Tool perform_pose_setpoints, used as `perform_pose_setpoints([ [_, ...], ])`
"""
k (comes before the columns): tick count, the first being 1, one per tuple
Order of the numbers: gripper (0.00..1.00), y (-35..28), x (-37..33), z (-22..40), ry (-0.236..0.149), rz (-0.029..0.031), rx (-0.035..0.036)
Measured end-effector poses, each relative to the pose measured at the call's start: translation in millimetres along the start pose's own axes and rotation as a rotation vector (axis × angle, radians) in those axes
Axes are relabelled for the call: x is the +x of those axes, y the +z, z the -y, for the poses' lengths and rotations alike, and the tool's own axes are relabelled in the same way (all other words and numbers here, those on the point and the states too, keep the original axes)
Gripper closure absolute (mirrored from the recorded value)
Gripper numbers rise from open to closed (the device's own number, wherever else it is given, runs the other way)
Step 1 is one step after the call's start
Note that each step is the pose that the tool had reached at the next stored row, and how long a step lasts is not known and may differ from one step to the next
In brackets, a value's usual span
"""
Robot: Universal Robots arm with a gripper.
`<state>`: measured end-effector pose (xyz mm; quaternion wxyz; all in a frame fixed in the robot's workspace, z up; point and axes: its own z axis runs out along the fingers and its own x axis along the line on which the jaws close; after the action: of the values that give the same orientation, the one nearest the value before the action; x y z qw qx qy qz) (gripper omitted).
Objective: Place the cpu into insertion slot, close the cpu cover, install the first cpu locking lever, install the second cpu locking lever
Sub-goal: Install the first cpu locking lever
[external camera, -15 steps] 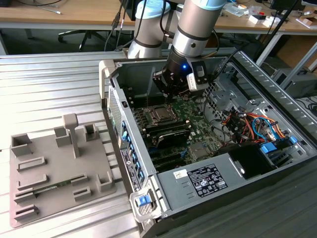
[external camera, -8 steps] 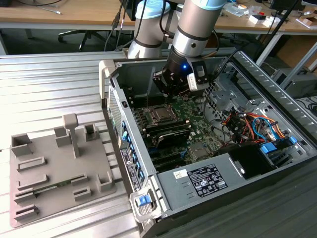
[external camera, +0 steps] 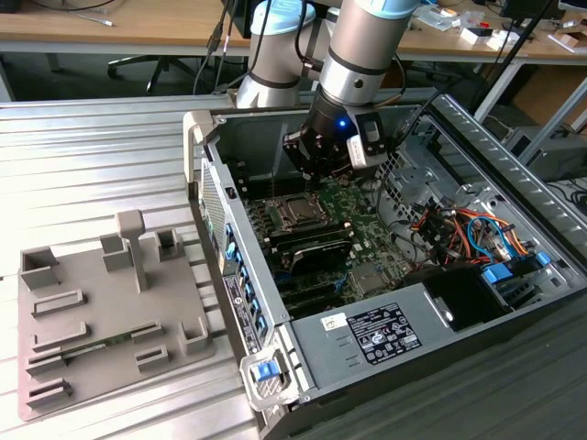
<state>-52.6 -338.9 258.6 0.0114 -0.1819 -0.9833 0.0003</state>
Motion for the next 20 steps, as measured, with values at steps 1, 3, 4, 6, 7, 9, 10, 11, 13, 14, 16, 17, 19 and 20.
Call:
perform_pose_setpoints([
  [1, 0.89, 0.0, 0.0, 0.0, -0.001, 0.0, 0.0001],
  [3, 0.89, 0.0, 0.0, 0.0, -0.005, 0.0, 0.0001],
  [4, 0.89, 0.0, 0.0, 0.0, -0.006, 0.0, 0.0002],
  [6, 0.89, 0.0, 0.0, 0.0, -0.011, 0.0001, 0.0003],
  [7, 0.89, 0.0, 0.0, 0.0, -0.012, 0.0001, 0.0003],
  [9, 0.89, 0.0, 0.0, 0.0, -0.016, 0.0001, 0.0004],
  [10, 0.89, 0.0, 0.0, 0.0, -0.017, 0.0001, 0.0004],
  [11, 0.89, 0.0, 0.0, 0.0, -0.019, 0.0001, 0.0005],
  [13, 0.89, 0.0, 0.0, 0.0, -0.024, 0.0001, 0.0005],
  [14, 0.89, 0.0, 0.0, 0.0, -0.026, 0.0001, 0.0006],
  [16, 0.89, 0.0, 0.0, 0.0, -0.029, 0.0001, 0.0007],
  [17, 0.89, 0.0, 0.0, 0.0, -0.031, 0.0002, 0.0007],
  [19, 0.89, 0.0, 0.0, 0.0, -0.034, 0.0002, 0.0008],
  [20, 0.89, 0.0, 0.0, 0.0, -0.036, 0.0002, 0.0008],
])
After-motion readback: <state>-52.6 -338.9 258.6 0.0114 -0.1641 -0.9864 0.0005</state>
